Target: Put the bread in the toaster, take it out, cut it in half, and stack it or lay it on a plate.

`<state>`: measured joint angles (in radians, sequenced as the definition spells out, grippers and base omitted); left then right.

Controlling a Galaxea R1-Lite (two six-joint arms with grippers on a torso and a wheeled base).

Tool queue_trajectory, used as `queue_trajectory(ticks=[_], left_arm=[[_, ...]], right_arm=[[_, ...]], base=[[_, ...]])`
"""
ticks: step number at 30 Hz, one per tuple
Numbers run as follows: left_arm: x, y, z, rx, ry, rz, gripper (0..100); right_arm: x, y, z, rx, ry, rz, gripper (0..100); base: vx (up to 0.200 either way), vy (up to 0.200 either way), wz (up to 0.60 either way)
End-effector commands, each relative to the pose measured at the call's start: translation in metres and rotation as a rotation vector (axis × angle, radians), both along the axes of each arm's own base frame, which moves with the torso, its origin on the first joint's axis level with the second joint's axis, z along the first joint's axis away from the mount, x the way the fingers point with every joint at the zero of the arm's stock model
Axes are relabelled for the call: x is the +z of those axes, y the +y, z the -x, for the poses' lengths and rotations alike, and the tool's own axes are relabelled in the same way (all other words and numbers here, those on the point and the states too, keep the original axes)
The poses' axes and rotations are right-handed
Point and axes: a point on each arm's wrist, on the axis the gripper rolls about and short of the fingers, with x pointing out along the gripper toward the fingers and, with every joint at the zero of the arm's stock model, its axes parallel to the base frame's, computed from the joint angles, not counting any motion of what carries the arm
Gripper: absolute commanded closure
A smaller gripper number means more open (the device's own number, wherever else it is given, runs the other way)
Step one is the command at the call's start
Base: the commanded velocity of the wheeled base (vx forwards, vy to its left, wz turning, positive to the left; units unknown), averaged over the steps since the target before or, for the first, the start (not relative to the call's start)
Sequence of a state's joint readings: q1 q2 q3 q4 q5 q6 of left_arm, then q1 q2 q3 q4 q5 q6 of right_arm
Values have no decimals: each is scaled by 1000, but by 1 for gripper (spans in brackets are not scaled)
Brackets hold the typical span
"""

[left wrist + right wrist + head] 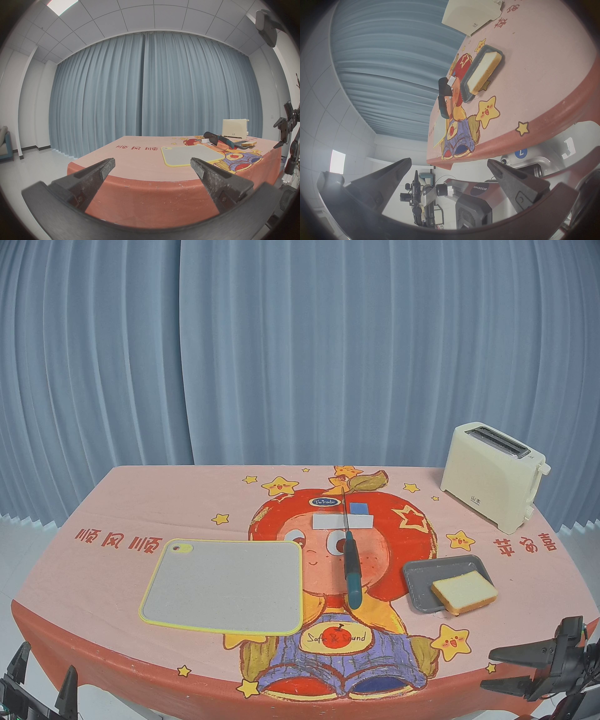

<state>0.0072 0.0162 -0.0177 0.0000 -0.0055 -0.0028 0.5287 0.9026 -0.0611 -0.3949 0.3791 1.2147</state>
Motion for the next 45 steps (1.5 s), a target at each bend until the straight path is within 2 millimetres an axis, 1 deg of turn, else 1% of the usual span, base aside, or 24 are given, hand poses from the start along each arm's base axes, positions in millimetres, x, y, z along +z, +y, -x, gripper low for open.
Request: queue_trajectory(ticks=[1, 4, 9, 13, 24, 39, 45], left_arm=[[-5, 0, 0, 1, 1, 0, 0], [-5, 0, 0, 0, 1, 0, 0], [-5, 0, 0, 1, 1, 0, 0], [-5, 0, 0, 1, 1, 0, 0], [-5, 0, 0, 1, 1, 0, 0], [-5, 0, 0, 0, 1, 0, 0], [-5, 0, 0, 0, 0, 0, 0]], right_arm=[[-9, 6, -19, -43, 82, 38, 0], [-10, 6, -23, -74, 75, 16, 0], [-5, 5, -26, -120, 79, -39, 0], [-5, 4, -27, -129, 80, -41, 0], [-5, 0, -44, -221, 79, -45, 0], [-8, -1, -52, -254, 98, -41, 0], [-5, -1, -54, -272, 96, -79, 0]], base=[[0, 0, 0], [0, 0, 0], [0, 0, 0], [0, 0, 0], [0, 0, 0], [0, 0, 0], [0, 0, 0]])
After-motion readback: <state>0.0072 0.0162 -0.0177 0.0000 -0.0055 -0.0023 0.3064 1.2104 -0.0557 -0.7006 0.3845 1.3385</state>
